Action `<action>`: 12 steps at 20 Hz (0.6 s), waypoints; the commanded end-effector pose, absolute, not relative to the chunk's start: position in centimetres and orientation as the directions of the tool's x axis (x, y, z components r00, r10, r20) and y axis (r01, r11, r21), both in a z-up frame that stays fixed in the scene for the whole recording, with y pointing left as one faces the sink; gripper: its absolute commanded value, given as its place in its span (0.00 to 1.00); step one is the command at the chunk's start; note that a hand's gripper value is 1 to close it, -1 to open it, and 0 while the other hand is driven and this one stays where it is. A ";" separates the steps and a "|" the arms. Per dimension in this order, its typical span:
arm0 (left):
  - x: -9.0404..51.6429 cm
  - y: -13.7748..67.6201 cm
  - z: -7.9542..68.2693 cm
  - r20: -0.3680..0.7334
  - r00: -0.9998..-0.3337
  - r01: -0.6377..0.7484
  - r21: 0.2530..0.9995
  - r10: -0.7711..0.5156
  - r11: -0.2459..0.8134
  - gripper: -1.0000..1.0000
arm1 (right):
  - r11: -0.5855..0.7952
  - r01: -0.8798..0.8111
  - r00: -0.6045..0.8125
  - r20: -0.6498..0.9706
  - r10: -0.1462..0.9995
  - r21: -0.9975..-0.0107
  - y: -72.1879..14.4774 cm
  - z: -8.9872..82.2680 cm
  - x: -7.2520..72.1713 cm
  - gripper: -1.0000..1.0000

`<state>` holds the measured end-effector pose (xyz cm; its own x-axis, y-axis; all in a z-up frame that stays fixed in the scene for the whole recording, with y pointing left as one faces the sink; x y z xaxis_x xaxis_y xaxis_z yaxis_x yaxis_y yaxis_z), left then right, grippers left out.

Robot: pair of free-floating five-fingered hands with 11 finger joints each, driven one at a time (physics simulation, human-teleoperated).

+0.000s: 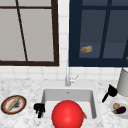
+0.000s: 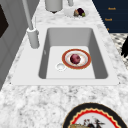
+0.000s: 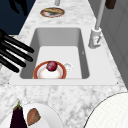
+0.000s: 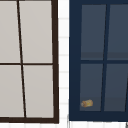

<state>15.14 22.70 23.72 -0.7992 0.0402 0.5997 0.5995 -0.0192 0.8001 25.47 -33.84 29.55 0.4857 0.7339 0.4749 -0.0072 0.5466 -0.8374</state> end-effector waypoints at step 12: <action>15.1 22.7 23.7 0.600 -0.799 0.599 0.800 0.040 -0.019 0.50 | 0.705 0.114 0.475 0.662 0.580 -0.700 -34.7 31.2 24.2 0.00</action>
